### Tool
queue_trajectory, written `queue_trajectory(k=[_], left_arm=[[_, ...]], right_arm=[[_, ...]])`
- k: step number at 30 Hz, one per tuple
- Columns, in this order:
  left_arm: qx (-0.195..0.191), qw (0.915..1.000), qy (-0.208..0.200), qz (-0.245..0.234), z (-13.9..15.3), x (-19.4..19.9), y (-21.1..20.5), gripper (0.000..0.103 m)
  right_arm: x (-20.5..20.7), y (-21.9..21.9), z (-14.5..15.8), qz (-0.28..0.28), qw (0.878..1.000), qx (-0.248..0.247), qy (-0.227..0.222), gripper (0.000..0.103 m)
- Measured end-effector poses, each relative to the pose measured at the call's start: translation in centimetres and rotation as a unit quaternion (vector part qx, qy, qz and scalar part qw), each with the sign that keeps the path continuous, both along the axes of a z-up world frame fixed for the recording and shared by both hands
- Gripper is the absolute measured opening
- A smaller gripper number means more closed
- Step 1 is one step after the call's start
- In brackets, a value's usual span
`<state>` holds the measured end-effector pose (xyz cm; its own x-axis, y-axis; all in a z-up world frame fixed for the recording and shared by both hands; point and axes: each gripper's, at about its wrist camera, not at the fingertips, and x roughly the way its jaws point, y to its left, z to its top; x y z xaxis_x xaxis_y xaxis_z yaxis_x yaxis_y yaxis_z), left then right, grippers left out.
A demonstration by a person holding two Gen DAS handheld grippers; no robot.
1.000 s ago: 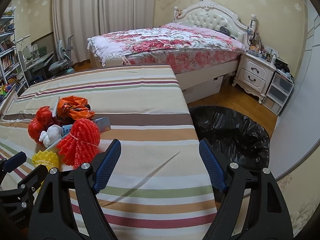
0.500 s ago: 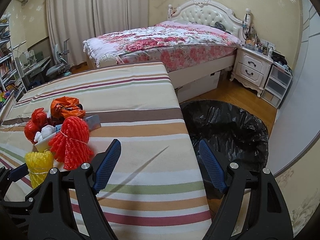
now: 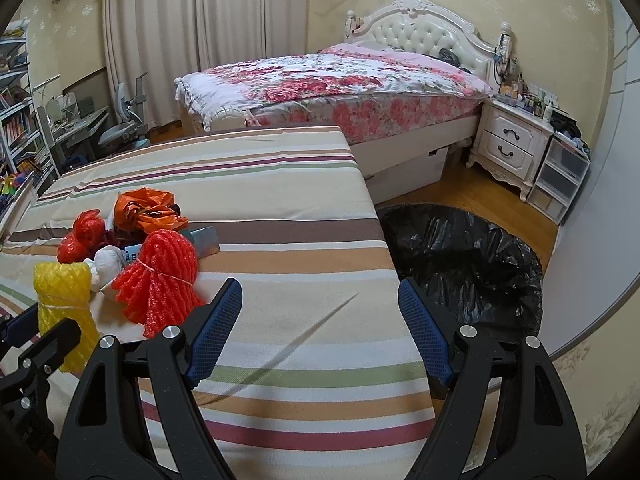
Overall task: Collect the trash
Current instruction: 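Grasp the yellow foam net with the left tool while the right tool approaches the red net, then grasp the red foam net with the right tool and lift it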
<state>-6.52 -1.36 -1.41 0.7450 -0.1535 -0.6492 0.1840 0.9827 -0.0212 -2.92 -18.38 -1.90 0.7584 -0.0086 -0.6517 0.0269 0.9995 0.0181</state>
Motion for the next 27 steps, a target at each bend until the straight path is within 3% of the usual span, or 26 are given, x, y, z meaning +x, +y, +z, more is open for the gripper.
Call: queue_trajectory(k=[12, 19, 22, 25, 27], left_arm=[[0.004, 0.9958, -0.023, 0.089, 0.3, 1.6, 5.5, 0.042], [0.001, 0.9928, -0.028, 0.117, 0.2, 2.2, 7.9, 0.042], [0.0, 0.9923, -0.025, 0.121, -0.3, 2.2, 8.7, 0.042], [-0.005, 0.9923, -0.022, 0.122, -0.5, 2.2, 9.1, 0.042], [-0.007, 0.9924, -0.023, 0.12, -0.5, 2.1, 9.2, 0.042]], right_arm=[[0.7, 4.7, 1.1, 0.063, 0.998, 0.005, -0.007, 0.078], [1.6, 7.9, 0.2, 0.102, 0.995, -0.005, 0.009, 0.078], [1.8, 8.5, -0.3, 0.112, 0.993, -0.006, 0.023, 0.055], [1.6, 8.4, -0.4, 0.113, 0.993, -0.014, 0.022, 0.042], [1.3, 8.3, 0.0, 0.11, 0.994, -0.016, 0.013, 0.024]])
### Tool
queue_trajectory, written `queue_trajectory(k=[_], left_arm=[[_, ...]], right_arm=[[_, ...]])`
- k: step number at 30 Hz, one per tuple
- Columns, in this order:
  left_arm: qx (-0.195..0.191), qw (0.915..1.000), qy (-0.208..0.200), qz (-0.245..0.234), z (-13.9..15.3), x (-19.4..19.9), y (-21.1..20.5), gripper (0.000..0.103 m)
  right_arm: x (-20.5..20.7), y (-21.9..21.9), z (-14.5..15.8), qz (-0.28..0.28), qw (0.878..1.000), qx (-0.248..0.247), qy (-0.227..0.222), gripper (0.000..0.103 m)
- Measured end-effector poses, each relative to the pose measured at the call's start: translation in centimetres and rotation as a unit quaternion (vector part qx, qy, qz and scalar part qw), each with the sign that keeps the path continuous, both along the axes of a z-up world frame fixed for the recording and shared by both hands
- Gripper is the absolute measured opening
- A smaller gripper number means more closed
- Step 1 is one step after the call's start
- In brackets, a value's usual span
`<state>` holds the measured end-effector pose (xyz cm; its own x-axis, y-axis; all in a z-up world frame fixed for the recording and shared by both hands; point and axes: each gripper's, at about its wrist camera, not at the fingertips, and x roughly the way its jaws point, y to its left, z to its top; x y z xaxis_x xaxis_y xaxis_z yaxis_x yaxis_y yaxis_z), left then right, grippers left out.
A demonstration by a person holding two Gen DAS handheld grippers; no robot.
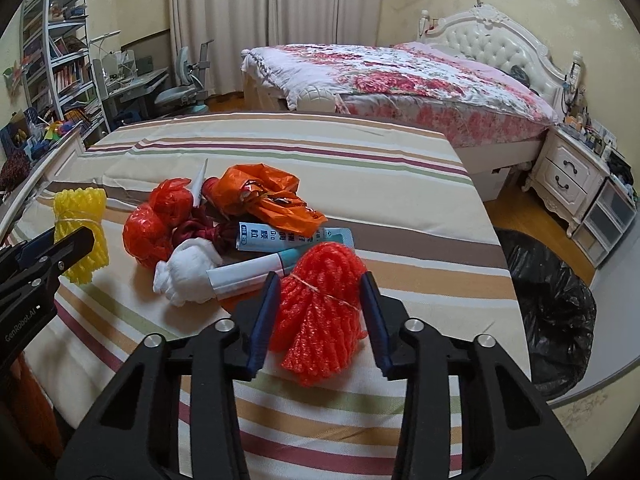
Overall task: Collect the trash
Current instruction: 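Grasp the red foam net with the right tool and lift it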
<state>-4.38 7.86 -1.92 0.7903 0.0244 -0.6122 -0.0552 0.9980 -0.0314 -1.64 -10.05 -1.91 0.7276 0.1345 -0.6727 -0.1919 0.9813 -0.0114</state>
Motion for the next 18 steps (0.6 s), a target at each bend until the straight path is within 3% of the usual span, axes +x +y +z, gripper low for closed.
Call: queue_trajectory(k=[2, 18], left_arm=[[-0.002, 1.0, -0.003, -0.003, 0.2, -0.1, -0.1, 0.042], [-0.001, 0.9994, -0.019, -0.027, 1.3, 0.1, -1.6, 0.042]], right_arm=[[-0.2, -0.3, 0.4, -0.003, 1.0, 0.006, -0.007, 0.02], [-0.2, -3.2, 2.1, -0.037, 0.999, 0.01, -0.034, 0.019]])
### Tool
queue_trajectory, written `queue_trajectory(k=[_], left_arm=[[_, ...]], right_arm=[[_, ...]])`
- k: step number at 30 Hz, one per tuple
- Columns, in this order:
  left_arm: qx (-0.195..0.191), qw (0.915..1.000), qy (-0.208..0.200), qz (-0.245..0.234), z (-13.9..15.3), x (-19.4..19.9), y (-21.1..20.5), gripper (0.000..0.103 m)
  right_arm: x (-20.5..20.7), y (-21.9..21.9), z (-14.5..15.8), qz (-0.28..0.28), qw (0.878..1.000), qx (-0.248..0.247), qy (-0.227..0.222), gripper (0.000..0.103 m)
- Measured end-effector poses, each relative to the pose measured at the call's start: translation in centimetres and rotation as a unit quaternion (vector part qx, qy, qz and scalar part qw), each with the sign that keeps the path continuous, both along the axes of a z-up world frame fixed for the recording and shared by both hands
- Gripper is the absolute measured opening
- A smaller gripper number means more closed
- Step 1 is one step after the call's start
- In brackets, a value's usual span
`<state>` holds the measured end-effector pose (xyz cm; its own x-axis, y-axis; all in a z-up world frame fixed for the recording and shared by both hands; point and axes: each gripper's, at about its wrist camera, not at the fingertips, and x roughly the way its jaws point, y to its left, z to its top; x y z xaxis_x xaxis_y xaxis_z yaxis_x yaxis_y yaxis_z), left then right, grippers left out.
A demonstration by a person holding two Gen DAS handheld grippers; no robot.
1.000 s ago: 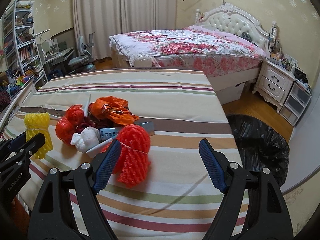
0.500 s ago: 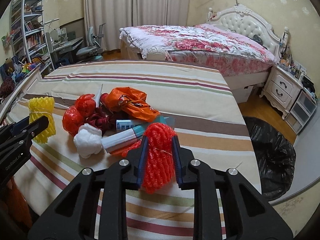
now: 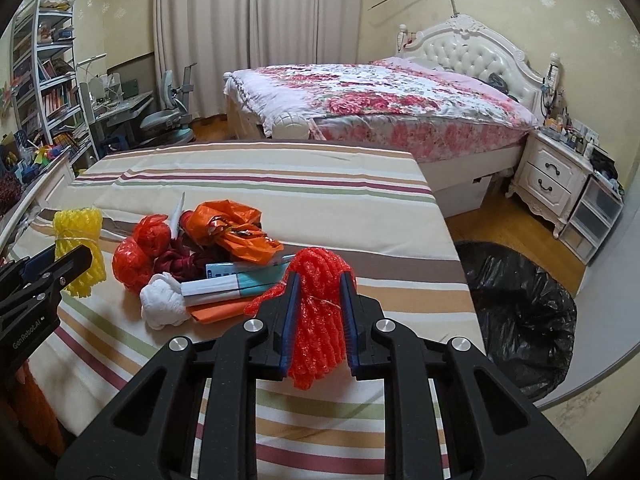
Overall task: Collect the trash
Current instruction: 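Grasp the red foam net with the right tool and lift it, then carry both nets over the bin and open both tools to drop them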
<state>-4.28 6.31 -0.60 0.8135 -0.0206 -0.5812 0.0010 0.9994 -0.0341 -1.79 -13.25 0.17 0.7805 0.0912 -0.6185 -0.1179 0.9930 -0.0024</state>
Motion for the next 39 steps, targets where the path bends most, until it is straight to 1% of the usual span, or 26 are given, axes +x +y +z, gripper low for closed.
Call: queue_trajectory(k=[5, 13, 17, 20, 22, 30, 34, 39], left_arm=[[0.003, 0.9995, -0.013, -0.03, 0.8, 0.3, -2.2, 0.042], [-0.001, 0.9965, -0.024, -0.08, 1.7, 1.8, -6.4, 0.042], [-0.001, 0.9935, -0.031, -0.11, 2.2, 2.9, -9.2, 0.042], [0.001, 0.9905, -0.034, -0.134, 2.3, 3.5, -11.4, 0.042], [0.003, 0.9879, -0.036, -0.151, 2.3, 3.9, -13.1, 0.042], [0.012, 0.9785, -0.032, -0.203, 1.4, 6.4, -19.0, 0.042], [0.017, 0.9747, -0.025, -0.221, 0.7, 7.6, -21.2, 0.042], [0.025, 0.971, -0.015, -0.237, 0.0, 9.4, -23.7, 0.042]], right_arm=[[0.3, -2.2, 0.9, -0.029, 0.999, -0.005, -0.014, 0.019], [0.8, -6.8, 1.2, -0.091, 0.995, -0.016, -0.029, 0.019], [1.2, -9.8, 1.1, -0.125, 0.992, -0.01, -0.032, 0.019], [1.5, -11.6, 0.8, -0.154, 0.987, -0.024, -0.036, 0.019], [1.8, -12.9, 0.5, -0.169, 0.985, -0.024, -0.035, 0.019], [3.1, -16.9, -0.9, -0.211, 0.977, -0.003, -0.021, 0.019], [3.5, -18.1, -1.3, -0.226, 0.974, -0.004, -0.02, 0.019], [4.1, -20.0, -2.1, -0.242, 0.97, 0.011, -0.014, 0.019]])
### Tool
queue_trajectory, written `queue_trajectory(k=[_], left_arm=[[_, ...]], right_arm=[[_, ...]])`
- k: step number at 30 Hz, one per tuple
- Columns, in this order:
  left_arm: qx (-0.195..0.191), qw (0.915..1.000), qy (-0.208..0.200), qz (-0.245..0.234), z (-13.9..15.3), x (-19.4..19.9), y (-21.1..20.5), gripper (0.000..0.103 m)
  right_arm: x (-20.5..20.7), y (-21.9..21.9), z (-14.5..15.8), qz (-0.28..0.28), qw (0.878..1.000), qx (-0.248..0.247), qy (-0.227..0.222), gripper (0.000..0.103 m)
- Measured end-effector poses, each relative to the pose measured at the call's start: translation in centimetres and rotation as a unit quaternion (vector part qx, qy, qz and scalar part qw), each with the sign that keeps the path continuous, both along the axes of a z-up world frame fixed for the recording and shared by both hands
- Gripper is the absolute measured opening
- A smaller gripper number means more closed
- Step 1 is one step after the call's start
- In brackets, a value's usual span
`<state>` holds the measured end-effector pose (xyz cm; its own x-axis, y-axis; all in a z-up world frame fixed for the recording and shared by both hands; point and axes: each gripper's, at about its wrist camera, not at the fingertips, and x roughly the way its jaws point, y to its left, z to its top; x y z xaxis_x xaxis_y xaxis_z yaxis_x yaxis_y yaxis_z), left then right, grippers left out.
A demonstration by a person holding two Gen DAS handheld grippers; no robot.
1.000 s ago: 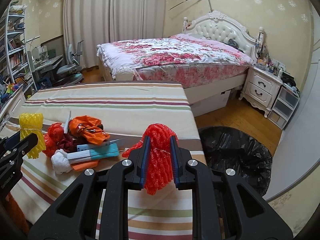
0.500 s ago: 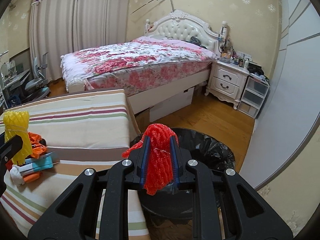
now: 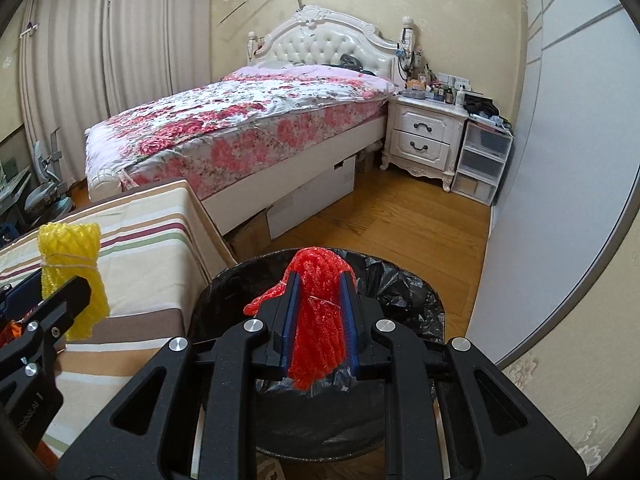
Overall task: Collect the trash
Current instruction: 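Carry both nets over the bin and open both tools to drop them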
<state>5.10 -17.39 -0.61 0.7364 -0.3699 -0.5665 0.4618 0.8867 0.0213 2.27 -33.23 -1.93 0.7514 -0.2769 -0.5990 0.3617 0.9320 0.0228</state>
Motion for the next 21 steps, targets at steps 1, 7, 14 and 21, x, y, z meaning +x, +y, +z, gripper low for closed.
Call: queue_trajectory(k=[1, 7, 14, 21], left_arm=[[0.002, 1.0, 0.003, -0.003, -0.2, 0.3, -0.4, 0.042], [0.017, 0.9996, 0.012, -0.017, -1.1, 1.6, -2.8, 0.042], [0.029, 0.9987, 0.028, -0.031, -2.3, 2.4, -4.4, 0.046], [0.026, 0.9987, 0.034, -0.026, -2.7, 2.9, -4.6, 0.065]], right_arm=[[0.1, -0.3, -0.2, -0.002, 1.0, 0.002, 0.001, 0.019], [0.6, -1.6, -1.0, -0.014, 1.0, 0.016, 0.01, 0.02], [0.9, -2.7, -1.6, -0.032, 0.999, 0.028, 0.009, 0.028], [0.5, -3.8, -1.9, -0.055, 0.998, 0.039, 0.006, 0.038]])
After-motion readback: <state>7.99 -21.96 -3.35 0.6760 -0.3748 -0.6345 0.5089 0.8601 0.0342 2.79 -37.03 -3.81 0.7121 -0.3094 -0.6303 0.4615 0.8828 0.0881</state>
